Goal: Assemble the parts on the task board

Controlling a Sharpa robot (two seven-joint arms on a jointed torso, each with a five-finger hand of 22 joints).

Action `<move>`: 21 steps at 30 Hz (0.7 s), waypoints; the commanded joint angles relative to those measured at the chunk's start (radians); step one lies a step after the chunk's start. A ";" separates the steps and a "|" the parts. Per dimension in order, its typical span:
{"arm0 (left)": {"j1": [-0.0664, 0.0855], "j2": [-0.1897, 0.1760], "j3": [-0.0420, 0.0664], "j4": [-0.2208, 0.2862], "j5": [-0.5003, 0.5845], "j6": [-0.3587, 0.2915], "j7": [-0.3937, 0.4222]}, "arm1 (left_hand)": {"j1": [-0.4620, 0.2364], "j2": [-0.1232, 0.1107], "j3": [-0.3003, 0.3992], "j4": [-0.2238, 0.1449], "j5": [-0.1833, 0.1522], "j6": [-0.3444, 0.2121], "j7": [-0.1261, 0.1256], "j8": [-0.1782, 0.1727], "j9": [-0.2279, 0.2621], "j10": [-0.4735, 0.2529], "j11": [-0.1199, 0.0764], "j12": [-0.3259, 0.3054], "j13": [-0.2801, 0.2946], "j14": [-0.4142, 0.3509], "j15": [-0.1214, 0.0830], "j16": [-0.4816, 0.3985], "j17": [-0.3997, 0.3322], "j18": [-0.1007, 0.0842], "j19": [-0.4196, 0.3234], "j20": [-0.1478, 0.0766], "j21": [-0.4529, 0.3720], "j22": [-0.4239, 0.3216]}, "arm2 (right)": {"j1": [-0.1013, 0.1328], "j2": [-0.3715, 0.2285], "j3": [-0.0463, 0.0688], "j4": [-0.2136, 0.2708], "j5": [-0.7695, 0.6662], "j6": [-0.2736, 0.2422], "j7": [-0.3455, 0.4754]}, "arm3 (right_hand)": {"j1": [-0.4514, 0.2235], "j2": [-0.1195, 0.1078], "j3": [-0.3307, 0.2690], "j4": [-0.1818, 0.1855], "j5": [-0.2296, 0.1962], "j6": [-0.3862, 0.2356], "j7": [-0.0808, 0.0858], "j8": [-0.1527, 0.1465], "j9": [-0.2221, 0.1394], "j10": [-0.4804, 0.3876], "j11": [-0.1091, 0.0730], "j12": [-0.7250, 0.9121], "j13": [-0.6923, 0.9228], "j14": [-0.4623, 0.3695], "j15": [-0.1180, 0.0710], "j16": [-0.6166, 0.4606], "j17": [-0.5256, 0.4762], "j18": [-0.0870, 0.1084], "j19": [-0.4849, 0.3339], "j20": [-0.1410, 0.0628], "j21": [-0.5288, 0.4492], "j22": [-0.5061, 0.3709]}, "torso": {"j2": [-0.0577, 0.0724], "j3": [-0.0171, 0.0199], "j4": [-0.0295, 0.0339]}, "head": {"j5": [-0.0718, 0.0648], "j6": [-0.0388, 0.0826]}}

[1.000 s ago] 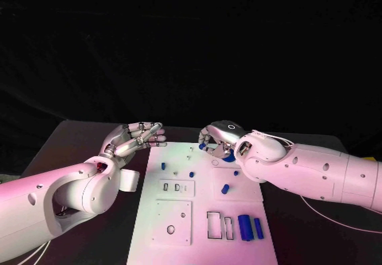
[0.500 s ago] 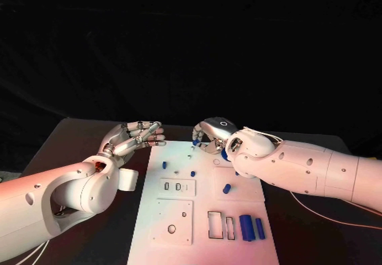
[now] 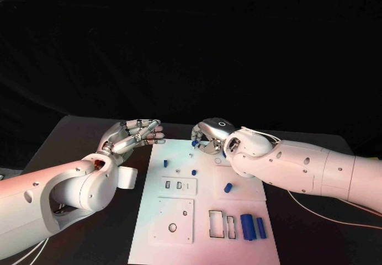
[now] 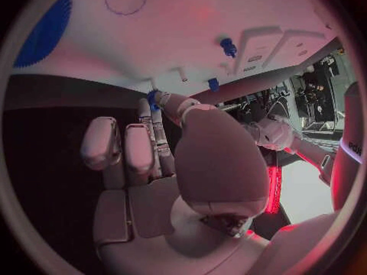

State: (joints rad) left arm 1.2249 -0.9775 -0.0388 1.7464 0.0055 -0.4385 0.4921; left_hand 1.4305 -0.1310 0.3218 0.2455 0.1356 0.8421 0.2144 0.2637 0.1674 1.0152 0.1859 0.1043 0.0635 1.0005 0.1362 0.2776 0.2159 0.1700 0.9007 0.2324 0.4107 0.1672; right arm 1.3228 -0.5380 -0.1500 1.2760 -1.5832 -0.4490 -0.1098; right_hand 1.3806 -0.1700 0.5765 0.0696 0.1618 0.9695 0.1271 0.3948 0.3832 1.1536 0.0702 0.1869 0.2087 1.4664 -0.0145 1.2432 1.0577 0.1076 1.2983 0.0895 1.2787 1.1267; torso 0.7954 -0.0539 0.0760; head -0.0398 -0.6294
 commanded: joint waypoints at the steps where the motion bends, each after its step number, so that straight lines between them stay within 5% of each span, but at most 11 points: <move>1: 0.002 0.000 0.001 0.003 0.003 0.015 0.003 | -0.005 -0.003 0.005 0.001 -0.007 -0.001 0.039 -0.005 -0.001 0.000 0.004 -0.003 0.001 -0.004 0.001 -0.004 0.001 0.011 -0.008 0.002 -0.005 -0.001 | -0.001 0.001 0.000 0.000 -0.002 0.037 0.006 | -0.010 0.001 0.006 0.002 -0.001 0.000 0.004 0.004 0.001 -0.003 0.000 0.006 0.001 0.012 0.007 0.005 0.002 -0.013 -0.001 0.006 0.004 0.001 | 0.000 -0.0005 0.0002 | 0.002 -0.002; 21: 0.005 -0.001 0.001 0.004 0.003 0.016 0.003 | -0.005 -0.003 0.005 0.001 -0.007 -0.001 0.039 -0.005 -0.001 0.000 0.004 -0.003 0.001 -0.004 0.001 -0.004 0.001 0.011 -0.008 0.002 -0.005 -0.001 | -0.004 0.022 -0.001 -0.029 -0.002 0.059 0.002 | -0.017 -0.001 0.005 0.004 -0.002 -0.001 0.004 0.004 0.004 -0.004 0.001 0.006 0.001 0.011 0.008 0.005 0.000 -0.012 -0.005 0.008 0.002 -0.002 | 0.003 -0.0011 0.0024 | 0.003 -0.002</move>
State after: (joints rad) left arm 1.2279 -0.9799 -0.0387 1.7467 0.0066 -0.4386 0.4905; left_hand 1.4305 -0.1309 0.3218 0.2455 0.1356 0.8421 0.2144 0.2637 0.1675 1.0152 0.1859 0.1043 0.0635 1.0005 0.1362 0.2777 0.2158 0.1700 0.9004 0.2326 0.4107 0.1673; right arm 1.3206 -0.5191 -0.1504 1.2505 -1.5805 -0.4129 -0.1097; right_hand 1.3762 -0.1738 0.5783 0.0717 0.1561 0.9645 0.1282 0.3946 0.3859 1.1518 0.0720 0.1900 0.2090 1.4664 -0.0145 1.2431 1.0585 0.1077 1.2944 0.0933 1.2787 1.1262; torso 0.7971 -0.0545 0.0779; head -0.0369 -0.6313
